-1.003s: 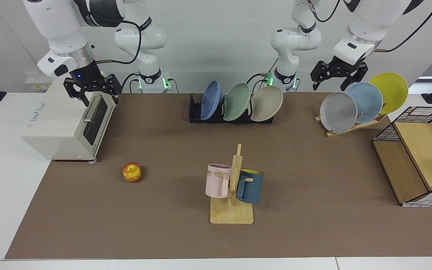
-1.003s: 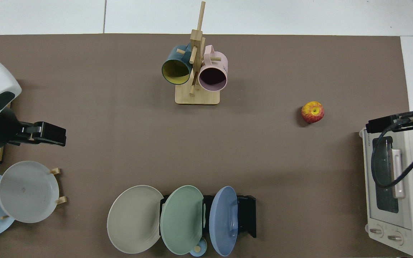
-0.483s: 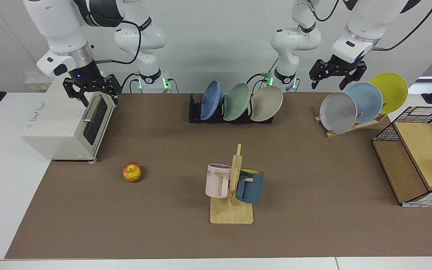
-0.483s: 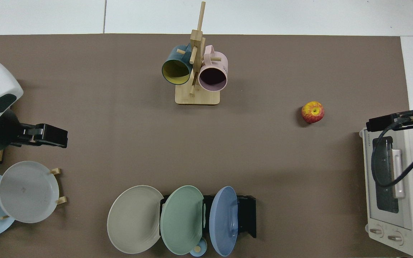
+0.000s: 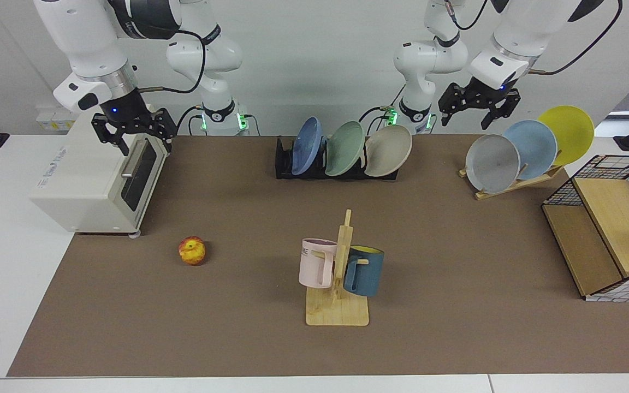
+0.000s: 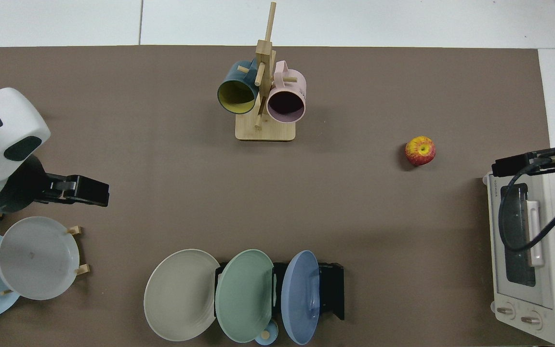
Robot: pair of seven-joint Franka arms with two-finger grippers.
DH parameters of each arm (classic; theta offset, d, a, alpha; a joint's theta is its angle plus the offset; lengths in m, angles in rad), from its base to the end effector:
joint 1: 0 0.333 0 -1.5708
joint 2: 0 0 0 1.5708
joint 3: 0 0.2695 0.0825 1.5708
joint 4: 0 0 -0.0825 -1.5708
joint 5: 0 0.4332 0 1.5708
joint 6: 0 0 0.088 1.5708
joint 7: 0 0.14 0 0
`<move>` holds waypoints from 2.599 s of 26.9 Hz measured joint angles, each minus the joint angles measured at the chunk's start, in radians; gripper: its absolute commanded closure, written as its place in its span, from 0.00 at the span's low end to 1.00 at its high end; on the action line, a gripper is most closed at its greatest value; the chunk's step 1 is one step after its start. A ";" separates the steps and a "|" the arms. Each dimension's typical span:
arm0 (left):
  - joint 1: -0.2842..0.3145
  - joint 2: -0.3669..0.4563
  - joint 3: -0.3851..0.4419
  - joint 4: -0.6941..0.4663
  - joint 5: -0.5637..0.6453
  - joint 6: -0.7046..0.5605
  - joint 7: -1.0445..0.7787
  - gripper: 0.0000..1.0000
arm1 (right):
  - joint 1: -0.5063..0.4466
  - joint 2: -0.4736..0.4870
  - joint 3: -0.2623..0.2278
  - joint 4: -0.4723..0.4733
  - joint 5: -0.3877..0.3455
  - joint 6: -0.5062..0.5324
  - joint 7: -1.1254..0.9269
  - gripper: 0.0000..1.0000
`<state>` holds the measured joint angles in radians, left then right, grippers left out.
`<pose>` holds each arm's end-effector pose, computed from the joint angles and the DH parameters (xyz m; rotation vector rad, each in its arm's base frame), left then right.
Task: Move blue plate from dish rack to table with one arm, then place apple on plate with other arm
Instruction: 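Reach the left gripper down to the blue plate in the dish rack, then grasp the blue plate rim with the left gripper and lift it out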
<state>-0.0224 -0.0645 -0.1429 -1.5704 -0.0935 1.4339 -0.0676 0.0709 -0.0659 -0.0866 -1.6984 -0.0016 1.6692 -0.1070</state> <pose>0.5593 -0.1096 0.5719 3.0598 -0.1630 -0.1256 0.5951 -0.0105 0.5262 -3.1359 -0.1436 -0.0575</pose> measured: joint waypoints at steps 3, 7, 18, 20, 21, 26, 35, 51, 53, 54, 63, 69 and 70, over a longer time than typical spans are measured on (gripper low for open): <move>0.000 -0.007 -0.011 -0.025 -0.023 0.016 0.000 0.00 | 0.000 0.000 0.000 0.000 0.000 0.000 0.000 0.00; 0.000 -0.025 -0.056 -0.084 -0.049 0.044 -0.002 0.00 | 0.000 0.000 0.000 0.000 0.000 0.000 0.000 0.00; 0.000 -0.101 -0.225 -0.306 -0.182 0.191 -0.019 0.00 | 0.000 0.000 -0.001 0.000 0.000 0.000 0.000 0.00; 0.000 -0.107 -0.258 -0.339 -0.213 0.233 -0.043 0.00 | 0.000 0.000 -0.001 0.000 0.000 0.000 0.000 0.00; 0.000 -0.110 -0.276 -0.355 -0.223 0.255 -0.058 0.00 | 0.000 0.000 -0.001 0.000 0.000 0.000 0.000 0.00; 0.000 -0.140 -0.340 -0.430 -0.309 0.328 -0.099 0.00 | 0.000 0.000 -0.001 0.000 0.000 0.001 0.000 0.00; 0.002 -0.175 -0.484 -0.553 -0.392 0.492 -0.151 0.00 | 0.000 0.000 -0.001 0.000 0.000 0.001 0.000 0.00; 0.003 -0.128 -0.675 -0.660 -0.406 0.703 -0.306 0.06 | -0.001 0.000 -0.001 0.000 0.000 0.001 0.000 0.00; 0.003 -0.123 -0.685 -0.660 -0.407 0.705 -0.317 0.08 | -0.001 0.000 -0.002 0.000 0.000 0.001 0.000 0.00; 0.003 -0.121 -0.690 -0.660 -0.407 0.707 -0.322 0.08 | -0.001 0.000 -0.002 0.000 0.000 0.001 0.000 0.00; 0.003 -0.116 -0.731 -0.651 -0.413 0.725 -0.386 0.31 | -0.002 0.000 -0.002 0.000 0.000 0.001 0.000 0.00; 0.003 -0.116 -0.738 -0.642 -0.414 0.725 -0.396 0.63 | -0.003 0.000 -0.002 0.000 0.000 0.001 0.000 0.00; 0.003 -0.116 -0.738 -0.641 -0.414 0.725 -0.396 0.69 | -0.003 0.000 -0.002 0.000 0.000 0.001 0.000 0.00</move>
<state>-0.0195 -0.1807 -0.8813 -2.2113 -0.5071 2.1587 -0.4641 0.0680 -0.0659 -0.0884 -1.6985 -0.0016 1.6706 -0.1070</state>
